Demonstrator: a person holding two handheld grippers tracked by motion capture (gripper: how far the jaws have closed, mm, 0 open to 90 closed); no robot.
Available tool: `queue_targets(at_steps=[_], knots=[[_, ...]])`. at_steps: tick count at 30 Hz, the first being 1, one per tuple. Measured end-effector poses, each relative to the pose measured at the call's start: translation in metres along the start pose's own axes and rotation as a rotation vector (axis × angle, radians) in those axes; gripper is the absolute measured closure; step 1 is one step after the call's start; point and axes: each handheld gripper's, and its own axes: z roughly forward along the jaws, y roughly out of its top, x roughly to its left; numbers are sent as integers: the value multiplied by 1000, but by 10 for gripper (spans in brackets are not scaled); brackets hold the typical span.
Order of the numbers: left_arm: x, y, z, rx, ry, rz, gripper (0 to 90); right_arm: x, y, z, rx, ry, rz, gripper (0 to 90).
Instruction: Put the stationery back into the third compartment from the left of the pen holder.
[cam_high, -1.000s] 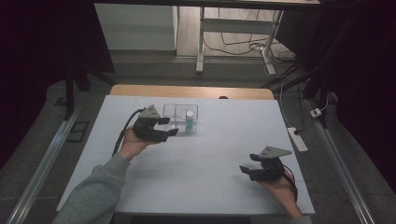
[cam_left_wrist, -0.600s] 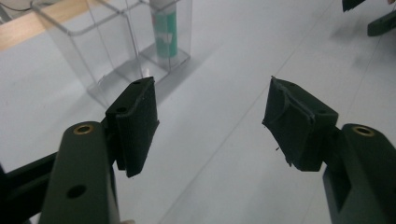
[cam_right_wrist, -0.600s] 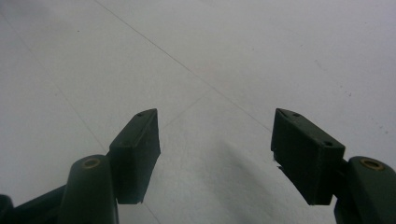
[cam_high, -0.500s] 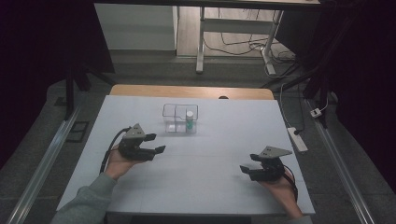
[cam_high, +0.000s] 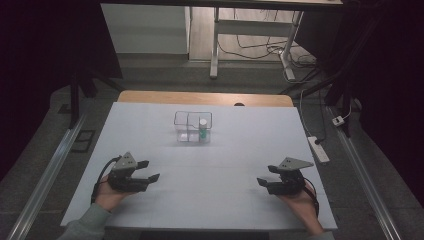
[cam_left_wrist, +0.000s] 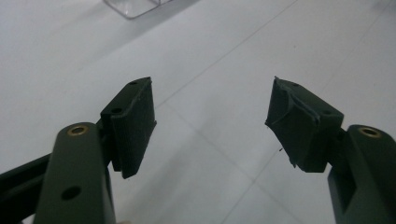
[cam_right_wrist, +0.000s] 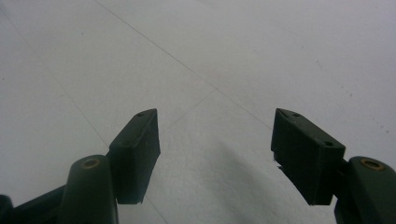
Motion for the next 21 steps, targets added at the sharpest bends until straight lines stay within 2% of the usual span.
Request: queue_targets(at_steps=[4,8,21], knots=[[1,-8,-5,-1,6,-18,315,-1,-1,0,-6,8,21,324],[2,-13,-8,3,16,-24,309,-1,-1,0,-5,8,22,324],[3,-11,-6,7,15,-25,299,1,-1,1,-7,7,-1,323]])
